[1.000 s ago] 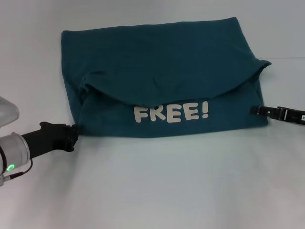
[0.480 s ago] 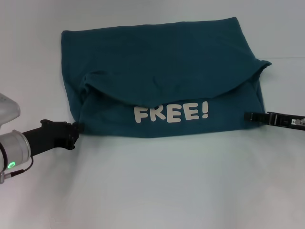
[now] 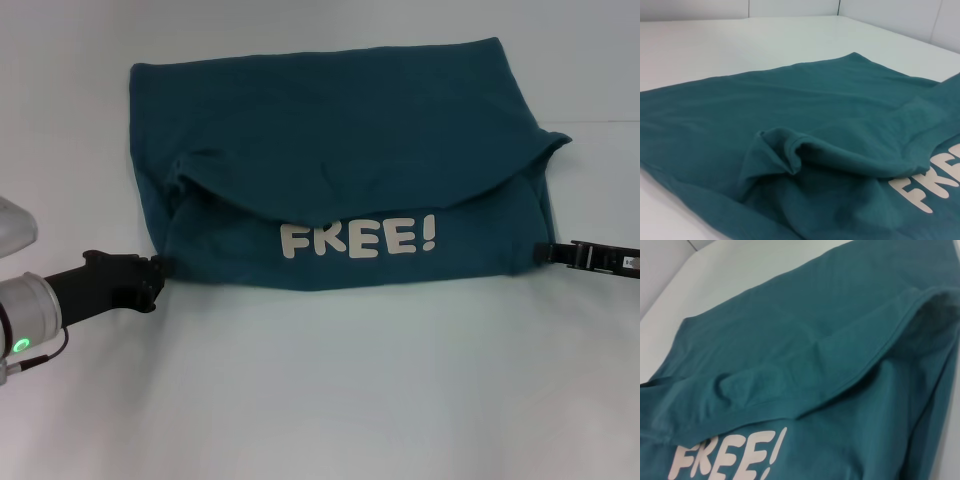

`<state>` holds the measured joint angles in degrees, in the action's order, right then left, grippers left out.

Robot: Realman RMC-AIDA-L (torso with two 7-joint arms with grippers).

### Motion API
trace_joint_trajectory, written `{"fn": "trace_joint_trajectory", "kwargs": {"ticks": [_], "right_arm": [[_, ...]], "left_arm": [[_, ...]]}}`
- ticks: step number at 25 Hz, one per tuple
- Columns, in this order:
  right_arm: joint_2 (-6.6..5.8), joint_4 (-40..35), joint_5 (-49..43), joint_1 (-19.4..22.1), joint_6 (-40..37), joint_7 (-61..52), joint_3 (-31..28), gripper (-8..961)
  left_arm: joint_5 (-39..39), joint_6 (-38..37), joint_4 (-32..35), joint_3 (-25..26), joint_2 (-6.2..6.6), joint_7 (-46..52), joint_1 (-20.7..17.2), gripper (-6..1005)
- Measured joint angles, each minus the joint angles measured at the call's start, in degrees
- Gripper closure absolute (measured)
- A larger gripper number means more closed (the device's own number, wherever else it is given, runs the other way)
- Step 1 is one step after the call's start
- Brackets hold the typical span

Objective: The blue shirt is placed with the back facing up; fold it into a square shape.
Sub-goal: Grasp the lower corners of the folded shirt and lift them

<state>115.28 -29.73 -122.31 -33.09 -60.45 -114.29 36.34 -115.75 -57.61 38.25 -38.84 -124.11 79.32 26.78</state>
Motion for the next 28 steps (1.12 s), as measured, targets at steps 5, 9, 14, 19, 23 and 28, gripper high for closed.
{"fn": "trace_joint_trajectory", "kwargs": {"ticks": [5, 9, 14, 19, 23, 28], "right_arm": [[-0.2, -0.54, 0.1, 0.89, -2.76, 1.8, -2.17, 764], [-0.22, -0.58, 0.13, 1.82, -4.65, 3.55, -4.05, 917], [-0.24, -0.6, 0.15, 2.8, -5.98, 4.92, -5.29, 954], [-0.24, -0.59, 0.15, 3.13, -6.74, 5.19, -5.35, 953], [-0.41, -0.59, 0.15, 3.32, -7.41, 5.21, -5.35, 953], [-1.27, -0.62, 0.15, 3.99, -10.08, 5.29, -6.29, 952]], "left_arm": [[-0.17, -2.9, 3.01, -1.43, 0.0, 2.5, -1.69, 988], [-1.15, -5.52, 5.45, -1.57, -0.02, 4.33, -3.06, 987], [-1.64, -6.11, 6.07, -1.59, -0.13, 4.82, -3.94, 987], [-1.84, -6.12, 6.06, -1.5, -0.19, 4.83, -4.3, 988], [-2.61, -6.14, 6.03, -1.33, -0.17, 4.93, -4.35, 988], [-3.41, -8.62, 6.76, -1.12, -0.14, 5.59, -5.01, 988]]}}
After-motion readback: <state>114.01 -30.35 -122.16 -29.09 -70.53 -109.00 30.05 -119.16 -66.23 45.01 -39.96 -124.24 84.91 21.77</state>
